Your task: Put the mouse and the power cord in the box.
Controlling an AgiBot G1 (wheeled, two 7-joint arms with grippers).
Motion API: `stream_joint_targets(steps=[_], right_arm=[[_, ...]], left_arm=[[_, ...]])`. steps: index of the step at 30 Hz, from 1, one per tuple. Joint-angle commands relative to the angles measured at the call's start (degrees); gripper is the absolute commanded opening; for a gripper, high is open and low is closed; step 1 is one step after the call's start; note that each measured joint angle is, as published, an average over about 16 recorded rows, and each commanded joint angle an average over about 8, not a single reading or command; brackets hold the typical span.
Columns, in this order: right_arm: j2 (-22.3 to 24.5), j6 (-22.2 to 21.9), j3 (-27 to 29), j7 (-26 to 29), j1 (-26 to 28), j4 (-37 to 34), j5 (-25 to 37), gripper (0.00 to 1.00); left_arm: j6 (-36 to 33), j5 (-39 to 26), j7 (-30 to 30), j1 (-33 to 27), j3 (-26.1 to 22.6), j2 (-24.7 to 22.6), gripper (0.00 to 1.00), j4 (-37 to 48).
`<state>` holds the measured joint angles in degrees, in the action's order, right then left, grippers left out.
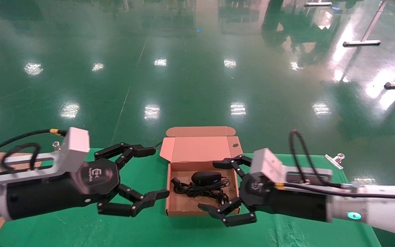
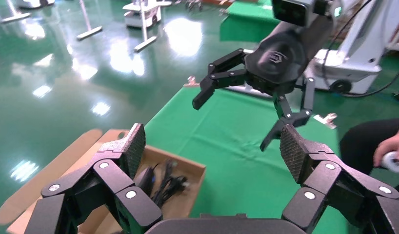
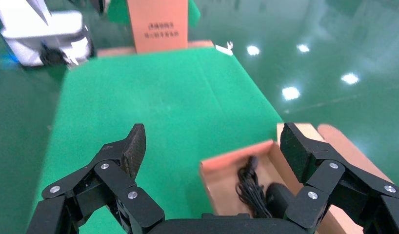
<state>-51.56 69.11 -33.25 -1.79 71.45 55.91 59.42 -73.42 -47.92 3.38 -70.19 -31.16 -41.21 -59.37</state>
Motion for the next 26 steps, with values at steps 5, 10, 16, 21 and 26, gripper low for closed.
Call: stream_joint_targets(steps=[5, 10, 16, 21, 26], right_arm=[[4.3, 4.3, 4.5, 3.3, -2.6, 4.6, -4.6, 1.00], [8.0, 8.0, 8.3, 6.0, -4.8, 8.5, -8.5, 1.00], [12.3, 12.3, 12.8, 9.3, -7.4, 13.2, -13.1, 1.00], [15.5, 15.5, 16.2, 11.7, -9.3, 16.6, -16.5, 1.00], [17.1, 17.2, 17.9, 12.8, -10.2, 18.4, -18.3, 1.00]], left_arm=[[-3.5, 1.7, 2.1, 2.5, 4.3, 1.8, 1.00, -4.1], [-6.5, 3.2, 3.9, 4.6, 8.0, 3.3, 1.00, -7.5], [-10.0, 4.9, 6.0, 7.0, 12.4, 5.1, 1.00, -11.6], [-12.1, 6.0, 7.2, 8.5, 14.9, 6.1, 1.00, -14.0], [-12.6, 6.2, 7.4, 8.9, 15.6, 6.3, 1.00, -14.6]])
